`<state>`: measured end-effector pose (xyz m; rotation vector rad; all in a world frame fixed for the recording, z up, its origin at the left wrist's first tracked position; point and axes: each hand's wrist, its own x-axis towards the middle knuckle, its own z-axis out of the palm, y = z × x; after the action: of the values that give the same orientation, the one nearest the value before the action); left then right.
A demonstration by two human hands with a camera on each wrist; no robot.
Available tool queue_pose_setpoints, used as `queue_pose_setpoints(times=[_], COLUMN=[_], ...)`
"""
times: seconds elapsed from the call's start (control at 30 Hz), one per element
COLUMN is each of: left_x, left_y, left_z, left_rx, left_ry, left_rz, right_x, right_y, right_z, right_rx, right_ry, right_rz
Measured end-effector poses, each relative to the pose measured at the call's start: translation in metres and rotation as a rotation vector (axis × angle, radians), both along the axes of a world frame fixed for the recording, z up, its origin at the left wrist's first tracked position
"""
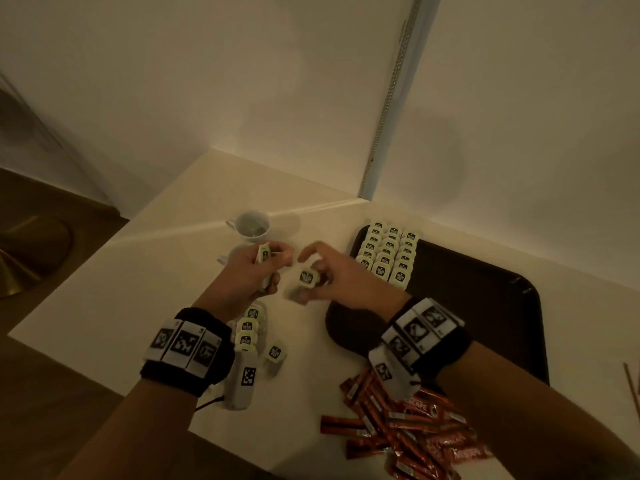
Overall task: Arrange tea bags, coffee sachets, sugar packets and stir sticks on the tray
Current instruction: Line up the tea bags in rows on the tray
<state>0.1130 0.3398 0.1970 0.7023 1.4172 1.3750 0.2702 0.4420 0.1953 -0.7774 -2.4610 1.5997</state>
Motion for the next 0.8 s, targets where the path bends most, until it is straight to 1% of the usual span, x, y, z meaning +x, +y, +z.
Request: queue_pose_setpoints(times=[0.1,0.13,0.23,0.33,0.43,0.5,0.57,0.67,0.73,0.8], left_x=[0.011,0.016,0.029,0.043,0.054,0.062,0.069,0.078,0.083,0.09], left_y=[0.01,0.014,0.03,0.041,0.049,0.054,0.057,0.06,0.059,0.058], left_z=[0.012,0.017,0.031,0.04,0.045,0.046,0.046,0.044,0.043,0.043], left_rx=[0.088,0.123,0.19,0.251,0.257,0.256,0.243,0.225,0.216,0.215], left_ry=[0.124,0.159,0.184,0.056,-0.096,-0.137,-0.217,-0.366,-0.377,-0.314], left_rz=[-0.143,-0.165,-0.089,-0.053,-0.048,-0.048,-0.04,-0.043,-0.097,-0.168], right_x=[0.01,0.014,0.024,0.035,0.041,0.044,0.047,0.049,0.049,0.046], right_y=[0.02,0.026,0.041,0.05,0.057,0.06,0.062,0.066,0.068,0.068], right_z=[0.053,0.067,0.093,0.105,0.111,0.115,0.122,0.134,0.14,0.145], right_rx=[0.039,0.054,0.121,0.191,0.256,0.256,0.239,0.218,0.252,0.317], right_ry=[0.131,0.165,0.216,0.237,0.202,0.155,0.108,0.116,0.112,0.08], right_rz=[-0.03,-0.037,-0.086,-0.104,-0.088,-0.079,-0.088,-0.144,-0.183,-0.19])
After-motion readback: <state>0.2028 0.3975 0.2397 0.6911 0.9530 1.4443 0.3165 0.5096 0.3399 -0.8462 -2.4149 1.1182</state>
